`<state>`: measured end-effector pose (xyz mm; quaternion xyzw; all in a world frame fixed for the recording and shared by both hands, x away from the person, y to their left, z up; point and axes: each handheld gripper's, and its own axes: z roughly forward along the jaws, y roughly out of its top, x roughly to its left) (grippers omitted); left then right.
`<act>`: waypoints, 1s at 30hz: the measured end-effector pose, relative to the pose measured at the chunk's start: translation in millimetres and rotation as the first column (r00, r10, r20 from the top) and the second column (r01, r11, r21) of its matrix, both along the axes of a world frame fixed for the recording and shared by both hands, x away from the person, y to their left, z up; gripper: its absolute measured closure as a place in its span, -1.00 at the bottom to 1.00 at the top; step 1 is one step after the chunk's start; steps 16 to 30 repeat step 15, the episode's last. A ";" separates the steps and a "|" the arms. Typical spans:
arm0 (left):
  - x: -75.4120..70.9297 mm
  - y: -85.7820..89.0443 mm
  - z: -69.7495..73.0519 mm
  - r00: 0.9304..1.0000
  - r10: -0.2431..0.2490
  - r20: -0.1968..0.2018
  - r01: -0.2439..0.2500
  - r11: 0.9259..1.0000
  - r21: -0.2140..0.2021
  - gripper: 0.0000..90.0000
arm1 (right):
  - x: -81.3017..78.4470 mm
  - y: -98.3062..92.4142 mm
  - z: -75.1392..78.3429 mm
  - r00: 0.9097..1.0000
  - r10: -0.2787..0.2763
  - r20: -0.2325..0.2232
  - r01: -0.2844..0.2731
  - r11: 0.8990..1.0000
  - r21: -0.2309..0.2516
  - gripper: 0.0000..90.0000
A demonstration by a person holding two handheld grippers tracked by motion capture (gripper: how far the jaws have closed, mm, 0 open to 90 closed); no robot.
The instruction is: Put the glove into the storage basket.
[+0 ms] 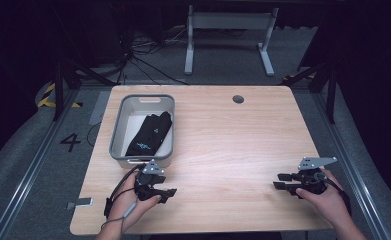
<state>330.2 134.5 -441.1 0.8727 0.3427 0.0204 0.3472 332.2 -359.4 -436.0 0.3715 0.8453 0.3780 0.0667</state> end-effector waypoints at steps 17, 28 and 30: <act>-0.2 -4.8 -3.8 0.999 -0.021 -0.049 0.020 1.000 -0.013 -0.20 | 1.4 3.3 -5.5 1.000 0.014 0.002 -0.014 1.000 -0.014 0.25; -0.2 -4.8 -3.8 0.999 -0.021 -0.049 0.020 1.000 -0.013 -0.20 | 1.4 3.3 -5.5 1.000 0.014 0.002 -0.014 1.000 -0.014 0.25; -0.2 -4.8 -3.8 0.999 -0.021 -0.049 0.020 1.000 -0.013 -0.20 | 1.4 3.3 -5.5 1.000 0.014 0.002 -0.014 1.000 -0.014 0.25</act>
